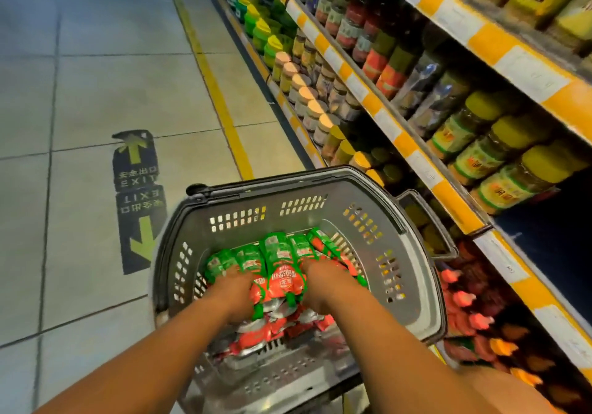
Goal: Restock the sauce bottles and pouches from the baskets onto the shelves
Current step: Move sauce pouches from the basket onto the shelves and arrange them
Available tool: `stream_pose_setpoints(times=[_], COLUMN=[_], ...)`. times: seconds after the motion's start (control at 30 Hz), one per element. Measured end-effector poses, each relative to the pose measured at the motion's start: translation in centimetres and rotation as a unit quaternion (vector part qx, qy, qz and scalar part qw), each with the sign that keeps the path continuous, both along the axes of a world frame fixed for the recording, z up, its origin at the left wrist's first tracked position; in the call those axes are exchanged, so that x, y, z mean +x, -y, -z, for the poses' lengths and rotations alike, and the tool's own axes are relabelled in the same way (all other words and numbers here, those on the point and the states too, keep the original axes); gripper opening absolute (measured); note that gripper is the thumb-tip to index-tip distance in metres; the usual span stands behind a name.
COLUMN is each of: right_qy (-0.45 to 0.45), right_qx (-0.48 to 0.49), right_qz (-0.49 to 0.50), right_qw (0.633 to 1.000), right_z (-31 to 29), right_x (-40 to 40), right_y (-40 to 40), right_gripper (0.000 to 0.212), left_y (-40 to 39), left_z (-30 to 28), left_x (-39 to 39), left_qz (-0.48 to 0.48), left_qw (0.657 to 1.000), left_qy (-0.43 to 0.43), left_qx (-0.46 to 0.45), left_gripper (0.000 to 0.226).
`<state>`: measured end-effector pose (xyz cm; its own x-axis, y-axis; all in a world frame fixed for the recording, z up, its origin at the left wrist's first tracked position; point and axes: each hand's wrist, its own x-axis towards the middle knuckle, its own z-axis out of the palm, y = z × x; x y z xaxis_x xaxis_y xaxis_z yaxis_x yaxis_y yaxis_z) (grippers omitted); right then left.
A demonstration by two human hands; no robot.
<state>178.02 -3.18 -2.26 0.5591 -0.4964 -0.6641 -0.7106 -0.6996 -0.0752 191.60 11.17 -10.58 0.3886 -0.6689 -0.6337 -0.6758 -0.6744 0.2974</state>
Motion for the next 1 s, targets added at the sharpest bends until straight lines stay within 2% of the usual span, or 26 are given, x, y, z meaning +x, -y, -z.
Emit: stream_pose_setpoints(times=[0.17,0.3,0.53,0.6,0.83,1.0], right_qy=[0.001,-0.003,-0.002,0.005,0.030,0.068], right_qx=[-0.010,-0.030,-0.093,-0.097,-0.111,-0.133], right_qz=[-0.051,-0.072,-0.100,-0.097,-0.078,-0.030], right_qw=[0.999,0.997,0.991,0.991,0.990,0.988], right_z=[2.8,5.5,7.5,7.8,7.9,7.2], right_x=[0.9,0.5,0.3,0.3,0.1,-0.1], right_y=[-1.6,-3.3,-3.4,-2.9,-2.4,-1.7], right_gripper=[0.052,0.056,0.065,0.064,0.061,0.058], left_y=[0.2,0.8,0.6,0.8,1.0,0.4], left_z=[0.2,0.1,-0.2,-0.2,-0.6,-1.6], left_x=[-1.7,-2.8,-2.4,-2.7,-3.2,-1.7], left_qz=[0.037,0.029,0.013,0.014,0.042,0.015], left_qw=[0.997,0.996,0.999,0.997,0.991,0.994], left_qy=[0.019,0.052,0.045,0.062,0.107,0.112], left_qx=[0.068,0.068,0.025,0.032,0.063,-0.001], left_gripper=[0.094,0.084,0.077,0.074,0.083,0.068])
